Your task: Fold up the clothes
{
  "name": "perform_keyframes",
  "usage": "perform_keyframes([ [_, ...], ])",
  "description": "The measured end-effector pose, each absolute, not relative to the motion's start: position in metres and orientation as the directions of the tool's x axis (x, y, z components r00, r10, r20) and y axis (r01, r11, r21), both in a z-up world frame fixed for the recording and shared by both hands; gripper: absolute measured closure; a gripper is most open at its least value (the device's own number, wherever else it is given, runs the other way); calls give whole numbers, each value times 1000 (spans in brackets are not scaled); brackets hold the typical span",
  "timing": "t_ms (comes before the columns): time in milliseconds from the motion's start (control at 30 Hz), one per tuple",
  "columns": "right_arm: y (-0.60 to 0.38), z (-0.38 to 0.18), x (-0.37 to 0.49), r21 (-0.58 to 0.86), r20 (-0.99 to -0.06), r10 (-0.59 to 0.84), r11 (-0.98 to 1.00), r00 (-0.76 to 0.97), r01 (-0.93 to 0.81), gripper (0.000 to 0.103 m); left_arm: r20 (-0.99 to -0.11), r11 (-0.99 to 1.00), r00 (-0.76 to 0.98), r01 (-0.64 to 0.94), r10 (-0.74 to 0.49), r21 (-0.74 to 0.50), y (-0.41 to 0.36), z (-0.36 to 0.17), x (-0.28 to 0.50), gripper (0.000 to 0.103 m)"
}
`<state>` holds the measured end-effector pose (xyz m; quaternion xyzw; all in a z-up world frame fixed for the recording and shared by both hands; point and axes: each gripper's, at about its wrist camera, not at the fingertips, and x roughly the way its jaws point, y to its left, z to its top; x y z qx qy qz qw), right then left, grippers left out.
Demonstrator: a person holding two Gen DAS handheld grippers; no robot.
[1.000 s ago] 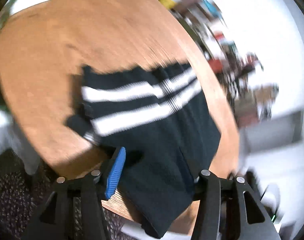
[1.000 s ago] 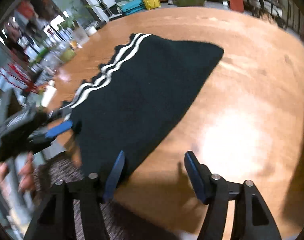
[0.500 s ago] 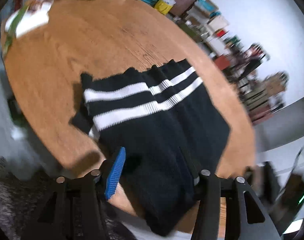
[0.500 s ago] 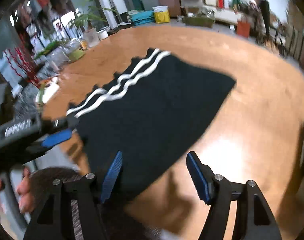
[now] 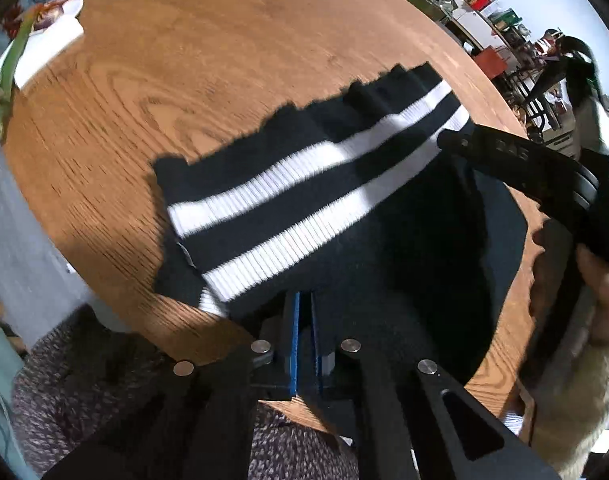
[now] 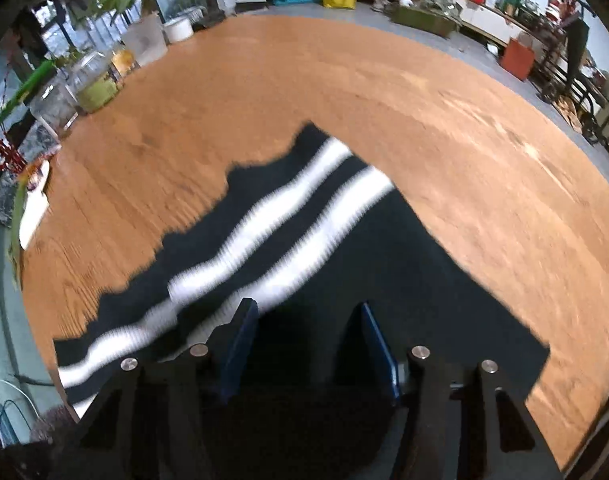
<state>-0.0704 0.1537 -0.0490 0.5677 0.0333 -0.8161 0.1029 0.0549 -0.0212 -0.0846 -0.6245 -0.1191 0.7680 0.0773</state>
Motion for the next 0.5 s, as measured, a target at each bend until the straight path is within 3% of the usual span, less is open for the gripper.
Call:
perform_keyframes([
  [33,149,-50,-74,46,-937,-118,-975,-328,219,48,-937,-963,-232,3,261,-269,-19,-77,51,99],
  [67,143,-52,-77,19,-942,-97,-971,-320,239,58,-935,-967,-249,-24,253,-255,-17,-71,46,99],
  [133,130,-57,-81,-45,-950,-48,-957,-307,288,67,-947,-975,-234,-69,220,-209,-7,-75,32,100],
  [233,119,-63,-86,-111,-951,0,-934,-310,339,68,-970,-985,-174,-56,169,-161,-12,-97,21,100],
  [500,133,-60,-131,6,-953,-93,-957,-288,291,68,-969,-980,-146,-52,199,-193,-50,-94,32,101],
])
